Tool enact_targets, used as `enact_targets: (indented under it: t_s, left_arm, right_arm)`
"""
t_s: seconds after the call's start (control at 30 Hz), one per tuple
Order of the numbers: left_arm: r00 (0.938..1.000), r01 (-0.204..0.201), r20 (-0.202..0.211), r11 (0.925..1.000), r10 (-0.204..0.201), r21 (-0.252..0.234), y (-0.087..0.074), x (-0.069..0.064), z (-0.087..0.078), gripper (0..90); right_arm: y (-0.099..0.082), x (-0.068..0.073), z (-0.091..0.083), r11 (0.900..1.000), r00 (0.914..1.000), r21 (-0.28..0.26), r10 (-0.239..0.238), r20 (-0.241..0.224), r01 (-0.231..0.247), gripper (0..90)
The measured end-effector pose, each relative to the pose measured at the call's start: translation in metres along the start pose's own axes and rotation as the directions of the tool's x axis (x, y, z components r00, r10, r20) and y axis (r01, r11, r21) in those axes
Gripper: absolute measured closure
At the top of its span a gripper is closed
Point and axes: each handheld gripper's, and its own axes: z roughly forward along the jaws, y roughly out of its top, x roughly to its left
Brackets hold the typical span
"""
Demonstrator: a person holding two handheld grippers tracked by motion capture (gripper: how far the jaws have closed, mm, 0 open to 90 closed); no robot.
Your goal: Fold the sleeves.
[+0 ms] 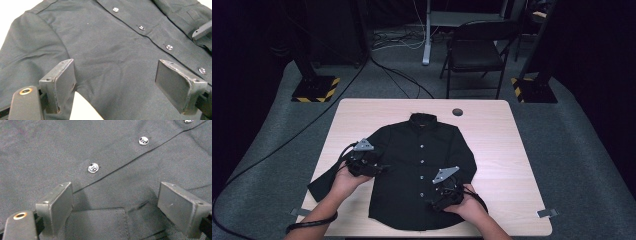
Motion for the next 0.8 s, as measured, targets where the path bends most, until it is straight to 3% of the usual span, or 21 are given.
enact_targets:
  t_s: [0.23, 0.43, 0.57, 0.8]
  left_arm:
    - [0.9999, 0.017, -0.002, 0.9997, -0.017, -0.015, -0.007, 0.01, -0.011, 17.2]
    - [0.9984, 0.054, -0.013, 0.9983, -0.054, -0.023, -0.014, 0.02, -0.022, 18.8]
    - [0.9983, 0.048, -0.034, 0.9988, -0.048, -0.014, -0.018, 0.024, -0.027, 19.9]
    - [0.9961, 0.07, -0.052, 0.9971, -0.071, -0.03, -0.025, 0.033, -0.036, 22.0]
  right_arm:
    - [0.0, 0.0, 0.0, 1.0, 1.0, -0.001, -0.003, -0.007, 0.003, 12.7]
    - [0.0, 0.0, 0.0, 1.0, 1.0, -0.002, -0.003, -0.009, 0.003, 13.2]
    - [-0.001, 0.0, 0.0, 1.0, 1.0, -0.004, -0.002, -0.008, 0.002, 13.3]
    - [-0.001, 0.0, 0.0, 1.0, 1.0, -0.005, -0.001, -0.008, 0.001, 13.5]
